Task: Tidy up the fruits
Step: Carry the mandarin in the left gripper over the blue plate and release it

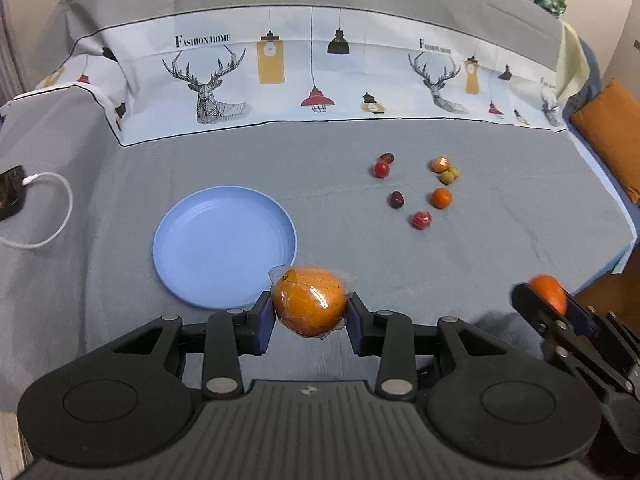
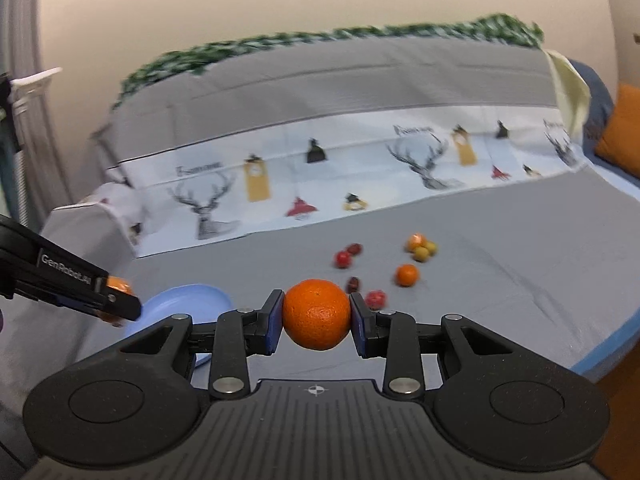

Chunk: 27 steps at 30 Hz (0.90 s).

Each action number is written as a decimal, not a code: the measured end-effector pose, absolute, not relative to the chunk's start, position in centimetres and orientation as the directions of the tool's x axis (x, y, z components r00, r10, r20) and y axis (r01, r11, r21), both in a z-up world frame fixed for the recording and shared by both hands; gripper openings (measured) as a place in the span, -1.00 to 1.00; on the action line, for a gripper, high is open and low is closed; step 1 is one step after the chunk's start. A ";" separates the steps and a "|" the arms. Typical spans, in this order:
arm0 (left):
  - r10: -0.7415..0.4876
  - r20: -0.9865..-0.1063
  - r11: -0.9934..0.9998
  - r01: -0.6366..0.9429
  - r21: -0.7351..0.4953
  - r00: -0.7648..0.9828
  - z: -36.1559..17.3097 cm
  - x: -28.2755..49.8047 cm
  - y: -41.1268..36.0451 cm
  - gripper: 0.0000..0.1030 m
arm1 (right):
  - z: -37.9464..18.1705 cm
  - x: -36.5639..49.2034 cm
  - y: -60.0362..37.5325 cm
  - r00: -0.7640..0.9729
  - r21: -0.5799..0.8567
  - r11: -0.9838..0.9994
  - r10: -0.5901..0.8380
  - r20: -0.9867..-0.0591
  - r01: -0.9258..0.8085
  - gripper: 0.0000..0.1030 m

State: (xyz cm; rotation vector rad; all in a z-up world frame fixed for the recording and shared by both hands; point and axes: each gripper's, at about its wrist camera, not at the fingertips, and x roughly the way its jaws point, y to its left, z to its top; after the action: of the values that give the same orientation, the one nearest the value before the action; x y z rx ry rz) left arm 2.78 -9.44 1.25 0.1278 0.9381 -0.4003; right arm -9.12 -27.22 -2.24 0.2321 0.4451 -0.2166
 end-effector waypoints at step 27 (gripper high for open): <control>-0.263 -0.696 0.957 0.274 -0.098 0.668 4.8 -3.4 -1.4 -0.20 | 0.0 -13.0 -19.8 0.923 0.072 0.996 -0.017 -0.384 0.049 -0.31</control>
State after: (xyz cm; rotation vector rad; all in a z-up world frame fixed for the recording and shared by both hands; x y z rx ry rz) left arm -3.43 -1.37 4.75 0.0151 0.7832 -0.3030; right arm -13.02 -19.85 0.03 0.0808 0.3936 -0.0339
